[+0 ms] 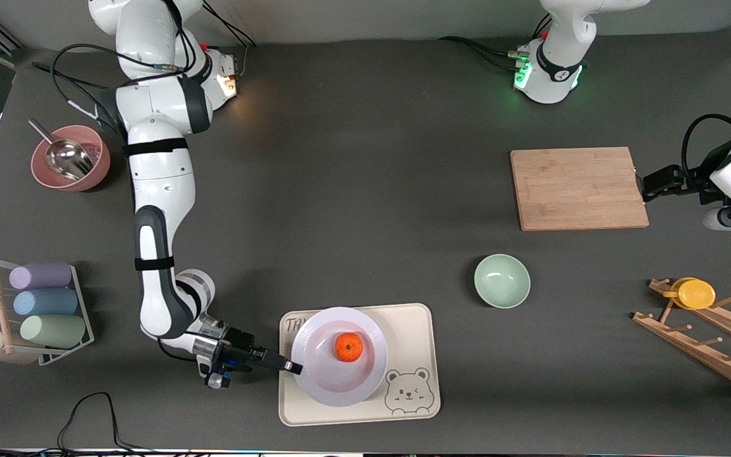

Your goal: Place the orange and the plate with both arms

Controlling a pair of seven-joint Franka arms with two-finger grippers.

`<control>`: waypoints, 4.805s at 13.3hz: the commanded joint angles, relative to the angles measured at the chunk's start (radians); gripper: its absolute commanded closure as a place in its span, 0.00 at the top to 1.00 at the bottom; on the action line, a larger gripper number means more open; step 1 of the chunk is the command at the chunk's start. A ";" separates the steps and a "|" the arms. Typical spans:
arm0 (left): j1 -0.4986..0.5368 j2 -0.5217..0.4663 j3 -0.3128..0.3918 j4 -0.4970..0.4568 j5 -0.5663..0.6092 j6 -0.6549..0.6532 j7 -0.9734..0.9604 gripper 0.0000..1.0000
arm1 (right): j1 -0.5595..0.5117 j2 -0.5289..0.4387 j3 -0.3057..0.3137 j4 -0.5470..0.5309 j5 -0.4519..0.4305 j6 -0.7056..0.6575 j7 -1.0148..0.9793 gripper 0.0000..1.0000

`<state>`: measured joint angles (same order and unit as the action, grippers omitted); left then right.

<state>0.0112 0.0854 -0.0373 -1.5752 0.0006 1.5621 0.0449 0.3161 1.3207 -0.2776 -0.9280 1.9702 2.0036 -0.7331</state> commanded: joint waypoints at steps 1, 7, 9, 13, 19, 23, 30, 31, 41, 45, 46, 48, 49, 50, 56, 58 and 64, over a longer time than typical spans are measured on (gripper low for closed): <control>-0.002 -0.015 -0.001 0.000 0.013 -0.019 0.012 1.00 | -0.015 0.034 0.038 0.055 0.021 0.014 -0.023 0.00; 0.000 -0.015 -0.001 0.000 0.013 -0.019 0.013 1.00 | -0.018 0.046 0.074 0.054 0.021 0.017 -0.037 0.00; -0.002 -0.015 -0.001 -0.002 0.013 -0.019 0.012 1.00 | -0.018 0.048 0.075 0.054 0.021 0.017 -0.038 0.00; -0.002 -0.015 -0.001 -0.002 0.013 -0.020 0.013 1.00 | -0.017 0.060 0.075 0.052 0.021 0.029 -0.089 0.00; -0.002 -0.015 -0.001 -0.002 0.013 -0.024 0.013 1.00 | -0.015 0.074 0.080 0.049 0.021 0.037 -0.127 0.00; -0.002 -0.015 -0.001 -0.002 0.013 -0.024 0.013 1.00 | -0.015 0.074 0.080 0.047 0.021 0.046 -0.129 0.25; -0.002 -0.013 -0.003 -0.003 0.013 -0.024 0.013 1.00 | -0.015 0.045 0.078 0.046 0.016 0.046 -0.114 1.00; -0.002 -0.013 -0.001 -0.003 0.013 -0.024 0.013 1.00 | -0.015 0.032 0.078 0.044 0.015 0.047 -0.109 1.00; -0.002 -0.013 -0.001 -0.003 0.013 -0.024 0.013 1.00 | -0.008 -0.092 0.069 0.011 -0.135 0.109 -0.040 1.00; -0.002 -0.013 -0.003 -0.003 0.013 -0.024 0.013 1.00 | -0.006 -0.162 0.048 -0.034 -0.270 0.119 0.010 1.00; -0.002 -0.012 -0.003 -0.003 0.013 -0.024 0.013 1.00 | -0.006 -0.193 0.048 -0.061 -0.316 0.121 0.029 1.00; -0.002 -0.012 -0.003 -0.003 0.013 -0.024 0.013 1.00 | -0.006 -0.256 0.046 -0.124 -0.417 0.121 0.076 1.00; 0.000 -0.013 -0.003 -0.003 0.013 -0.024 0.016 1.00 | -0.006 -0.290 0.044 -0.158 -0.472 0.121 0.096 1.00; -0.002 -0.012 -0.003 -0.003 0.013 -0.024 0.016 1.00 | -0.006 -0.325 0.044 -0.196 -0.511 0.121 0.112 1.00; 0.000 -0.012 -0.003 -0.003 0.013 -0.024 0.016 1.00 | -0.002 -0.552 0.044 -0.419 -0.883 0.130 0.282 1.00; -0.002 -0.013 -0.003 -0.003 0.013 -0.024 0.016 1.00 | -0.002 -0.627 0.044 -0.483 -1.014 0.130 0.331 1.00; 0.000 -0.015 -0.001 -0.003 0.013 -0.025 0.016 1.00 | 0.008 -0.854 0.044 -0.666 -1.401 0.124 0.460 1.00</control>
<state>0.0112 0.0855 -0.0383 -1.5756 0.0015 1.5500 0.0464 0.3093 0.5815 -0.2353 -1.4691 0.6627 2.1172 -0.3059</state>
